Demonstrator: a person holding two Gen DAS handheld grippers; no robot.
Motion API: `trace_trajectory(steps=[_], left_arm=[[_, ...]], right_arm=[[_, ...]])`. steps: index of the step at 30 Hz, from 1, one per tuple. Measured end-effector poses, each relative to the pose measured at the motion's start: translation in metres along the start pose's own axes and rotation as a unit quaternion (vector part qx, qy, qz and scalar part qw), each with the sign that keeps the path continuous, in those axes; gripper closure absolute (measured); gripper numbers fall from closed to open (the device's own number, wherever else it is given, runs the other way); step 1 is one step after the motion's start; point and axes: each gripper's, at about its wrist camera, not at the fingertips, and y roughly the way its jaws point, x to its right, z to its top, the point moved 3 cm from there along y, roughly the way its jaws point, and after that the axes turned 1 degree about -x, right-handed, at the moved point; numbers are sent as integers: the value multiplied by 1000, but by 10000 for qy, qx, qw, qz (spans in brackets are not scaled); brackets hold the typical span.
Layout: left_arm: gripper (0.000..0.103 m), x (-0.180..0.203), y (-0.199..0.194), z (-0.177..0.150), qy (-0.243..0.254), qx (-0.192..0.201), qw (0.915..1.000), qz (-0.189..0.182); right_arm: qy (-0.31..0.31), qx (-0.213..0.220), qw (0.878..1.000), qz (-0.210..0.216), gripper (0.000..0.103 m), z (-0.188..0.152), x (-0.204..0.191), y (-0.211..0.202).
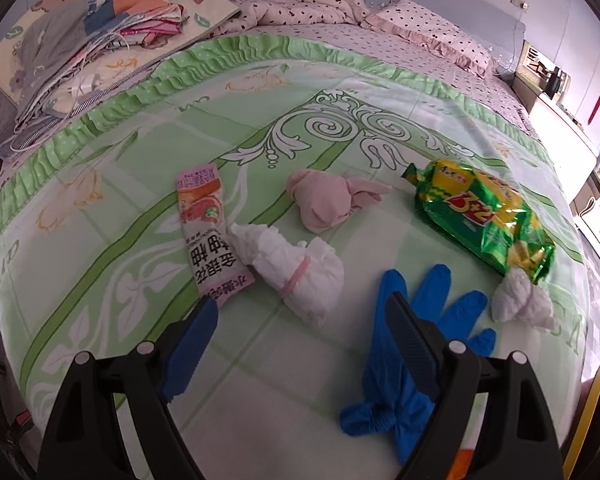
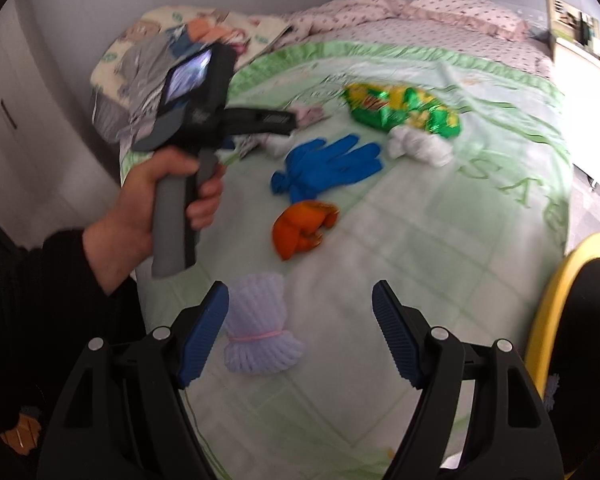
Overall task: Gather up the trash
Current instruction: 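Grasp the white tissue with the left tool while the right tool grasps the lavender mesh, then carry the white tissue and lavender mesh over the yellow-rimmed bin with both tools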
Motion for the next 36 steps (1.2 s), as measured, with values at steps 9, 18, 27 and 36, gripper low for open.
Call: trace_trajectory(steps=[9, 18, 27, 36], left_arm=[[29, 9, 30, 12, -17, -147, 9999, -31], [59, 5, 58, 22, -53, -233, 9997, 94], [70, 13, 56, 20, 206, 7, 9994, 283], [71, 7, 34, 12, 267, 94, 9995, 164]], right_arm=[[-326, -488, 9983, 41, 33, -7, -14, 49], [-253, -777, 9960, 348, 43, -8, -18, 75], [-752, -713, 9936, 461, 71, -16, -41, 73], [-397, -415, 9968, 558, 76, -12, -26, 58]])
